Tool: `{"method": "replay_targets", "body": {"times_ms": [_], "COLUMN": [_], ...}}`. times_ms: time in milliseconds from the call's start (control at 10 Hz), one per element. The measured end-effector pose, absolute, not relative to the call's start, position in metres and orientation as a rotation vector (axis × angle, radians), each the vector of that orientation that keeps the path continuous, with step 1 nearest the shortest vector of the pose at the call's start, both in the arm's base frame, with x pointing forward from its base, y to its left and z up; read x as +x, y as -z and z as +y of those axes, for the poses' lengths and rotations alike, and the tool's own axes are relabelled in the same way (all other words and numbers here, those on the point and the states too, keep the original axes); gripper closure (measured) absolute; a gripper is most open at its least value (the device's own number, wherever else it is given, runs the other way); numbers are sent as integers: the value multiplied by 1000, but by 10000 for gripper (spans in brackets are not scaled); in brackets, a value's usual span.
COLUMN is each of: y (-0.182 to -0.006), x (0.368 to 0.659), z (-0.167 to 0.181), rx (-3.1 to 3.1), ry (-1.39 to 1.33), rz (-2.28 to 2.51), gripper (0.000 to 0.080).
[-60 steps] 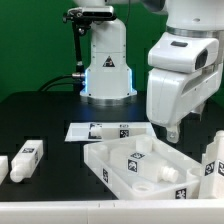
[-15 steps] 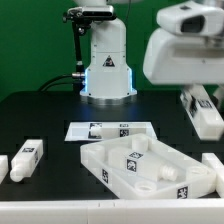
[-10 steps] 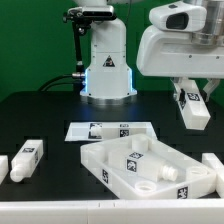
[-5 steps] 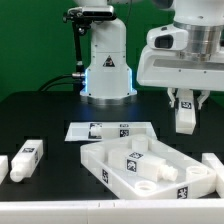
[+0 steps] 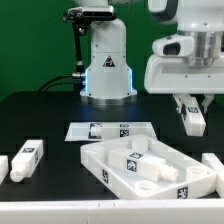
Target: Assemble desk
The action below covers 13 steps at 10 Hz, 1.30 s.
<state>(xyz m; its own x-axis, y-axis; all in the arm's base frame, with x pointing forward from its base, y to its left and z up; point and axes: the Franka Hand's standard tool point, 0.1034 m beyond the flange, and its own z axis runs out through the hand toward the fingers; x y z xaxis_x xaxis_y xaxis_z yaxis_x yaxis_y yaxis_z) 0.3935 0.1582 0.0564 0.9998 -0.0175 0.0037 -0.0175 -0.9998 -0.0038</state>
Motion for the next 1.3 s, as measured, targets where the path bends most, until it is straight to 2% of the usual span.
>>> {"method": "replay_targets", "body": {"times_ms": [100, 500, 700, 1000, 1300], "y": [-37, -32, -13, -9, -10], "x": [378, 376, 347, 348, 361], "z": [166, 168, 176, 178, 167], "rx": [-3123, -3110, -3100, -3086, -3086], "ry": [19, 34, 30, 66, 80], "rz": [8, -8, -57, -74, -67], "gripper": [509, 509, 509, 509, 509]}}
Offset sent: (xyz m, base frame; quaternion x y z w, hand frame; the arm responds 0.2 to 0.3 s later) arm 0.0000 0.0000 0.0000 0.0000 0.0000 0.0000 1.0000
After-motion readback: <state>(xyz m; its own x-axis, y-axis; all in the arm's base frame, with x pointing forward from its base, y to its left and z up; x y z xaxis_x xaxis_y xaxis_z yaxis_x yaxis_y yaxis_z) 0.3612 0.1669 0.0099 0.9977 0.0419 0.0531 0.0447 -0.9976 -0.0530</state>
